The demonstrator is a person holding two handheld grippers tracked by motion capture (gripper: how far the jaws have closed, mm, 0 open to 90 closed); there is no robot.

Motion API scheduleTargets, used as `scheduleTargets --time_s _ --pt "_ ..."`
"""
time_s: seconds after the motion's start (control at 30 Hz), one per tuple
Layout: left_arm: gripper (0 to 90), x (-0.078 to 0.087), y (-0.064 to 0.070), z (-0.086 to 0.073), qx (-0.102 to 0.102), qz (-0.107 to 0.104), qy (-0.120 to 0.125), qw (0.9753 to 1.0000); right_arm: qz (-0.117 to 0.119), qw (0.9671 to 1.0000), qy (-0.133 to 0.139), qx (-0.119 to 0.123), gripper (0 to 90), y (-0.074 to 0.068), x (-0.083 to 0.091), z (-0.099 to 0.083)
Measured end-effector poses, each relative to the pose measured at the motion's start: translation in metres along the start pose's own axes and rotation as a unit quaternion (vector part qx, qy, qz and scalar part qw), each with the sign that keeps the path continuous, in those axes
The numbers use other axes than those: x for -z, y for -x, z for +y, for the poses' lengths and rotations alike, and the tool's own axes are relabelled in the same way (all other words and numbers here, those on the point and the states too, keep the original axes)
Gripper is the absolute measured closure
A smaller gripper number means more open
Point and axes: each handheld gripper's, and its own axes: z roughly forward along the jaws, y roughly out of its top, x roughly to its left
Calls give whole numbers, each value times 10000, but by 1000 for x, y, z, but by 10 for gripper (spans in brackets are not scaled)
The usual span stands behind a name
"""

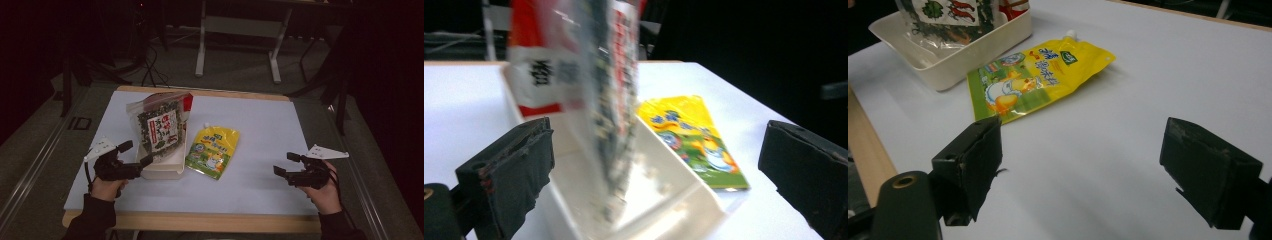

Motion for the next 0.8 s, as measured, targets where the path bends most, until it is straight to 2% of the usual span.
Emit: scheduleTargets --time_s 0.07,0.1,0.13,0.17,0.2,0.23,0.3,0.33,0.37,0.6,0.67,0.8 --pt "28 0 0 0 0 0 0 10000 40 10000 -19 -2 176 0 -2 1" --pt "29 2 13 -6 -65 -191 1 9998 31 10000 -61 3 202 -1 -7 3" --pt "28 2 13 -6 -65 -191 1 9998 49 9999 -86 29 213 -2 -10 4" --pt "29 0 20 -10 -146 -317 -53 9994 48 9999 -119 55 215 -2 -13 6" --pt "29 0 20 -10 -146 -317 -53 9994 40 9999 -129 61 215 -3 -16 7" --pt "29 -1 24 -12 -205 -362 -96 9991 40 9999 -129 61 215 -3 -16 7" --pt "28 -6 32 -15 -368 -424 -214 9982 95 9996 -209 182 235 -4 -27 13" --pt "29 -6 32 -15 -368 -424 -214 9982 133 9994 -249 213 244 -4 -31 14" --pt "28 -8 35 -16 -409 -538 -244 9974 132 9992 -287 227 245 -4 -35 16" --pt "28 -13 41 -21 -523 -670 -293 9960 185 9985 -412 295 262 -6 -57 28" --pt "28 -15 43 -23 -547 -709 -319 9955 203 9985 -430 281 267 -6 -64 31" --pt "29 -18 45 -25 -541 -790 -333 9949 199 9986 -482 103 296 -6 -82 38"
